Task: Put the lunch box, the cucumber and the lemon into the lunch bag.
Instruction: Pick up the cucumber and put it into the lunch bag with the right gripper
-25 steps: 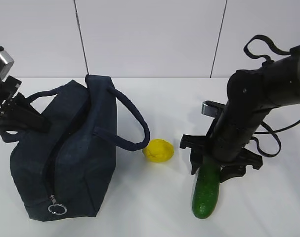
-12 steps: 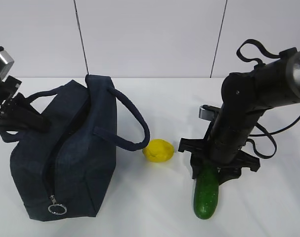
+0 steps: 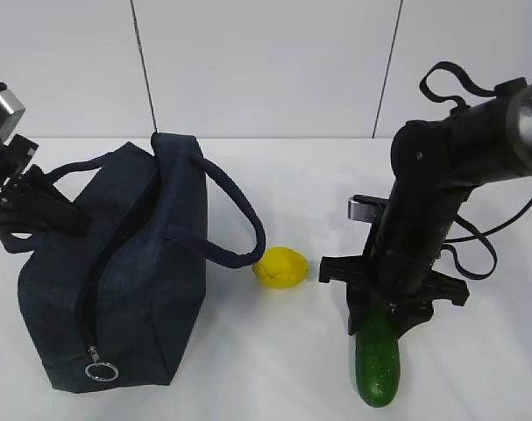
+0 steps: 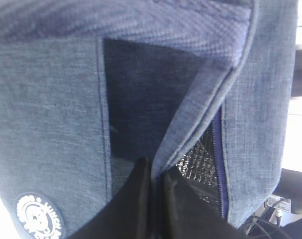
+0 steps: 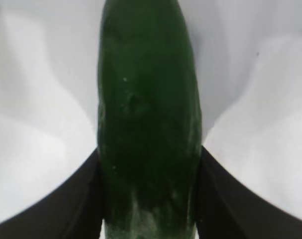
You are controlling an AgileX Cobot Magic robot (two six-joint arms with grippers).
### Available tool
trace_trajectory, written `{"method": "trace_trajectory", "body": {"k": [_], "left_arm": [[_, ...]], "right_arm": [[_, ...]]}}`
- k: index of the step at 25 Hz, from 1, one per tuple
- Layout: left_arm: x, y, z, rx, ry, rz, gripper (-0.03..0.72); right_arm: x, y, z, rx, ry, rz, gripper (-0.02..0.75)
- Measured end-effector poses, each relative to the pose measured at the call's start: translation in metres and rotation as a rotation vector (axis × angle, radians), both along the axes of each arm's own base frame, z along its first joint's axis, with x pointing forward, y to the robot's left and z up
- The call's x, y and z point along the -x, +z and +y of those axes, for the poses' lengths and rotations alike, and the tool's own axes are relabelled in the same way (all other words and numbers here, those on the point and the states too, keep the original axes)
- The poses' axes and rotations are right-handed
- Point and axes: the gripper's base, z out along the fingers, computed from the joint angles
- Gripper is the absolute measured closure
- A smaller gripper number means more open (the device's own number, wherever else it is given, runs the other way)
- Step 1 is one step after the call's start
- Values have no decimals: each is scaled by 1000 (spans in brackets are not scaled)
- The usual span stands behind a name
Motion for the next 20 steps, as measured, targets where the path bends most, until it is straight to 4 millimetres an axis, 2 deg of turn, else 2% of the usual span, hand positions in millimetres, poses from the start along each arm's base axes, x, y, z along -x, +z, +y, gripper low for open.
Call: {"method": "trace_trajectory", "body": {"k": [3,5,11,16,20], "left_arm": [[0,0,0,0,1,2,673],[0,0,0,0,3,3,673],[0,0,0,1,14,17,673],[-4,-2,2,-22,72,22,673],[-6,-3,3,-41,102,9,671]], "right_arm": [[-1,8,5,-42,79,25,395],[-2,20,9,-93,112,4,395],[-2,79,23,-293,221,-153,395],[-4,122,45,-583,255,-267,395],[-8,142,60,-807,279,-372,395]]}}
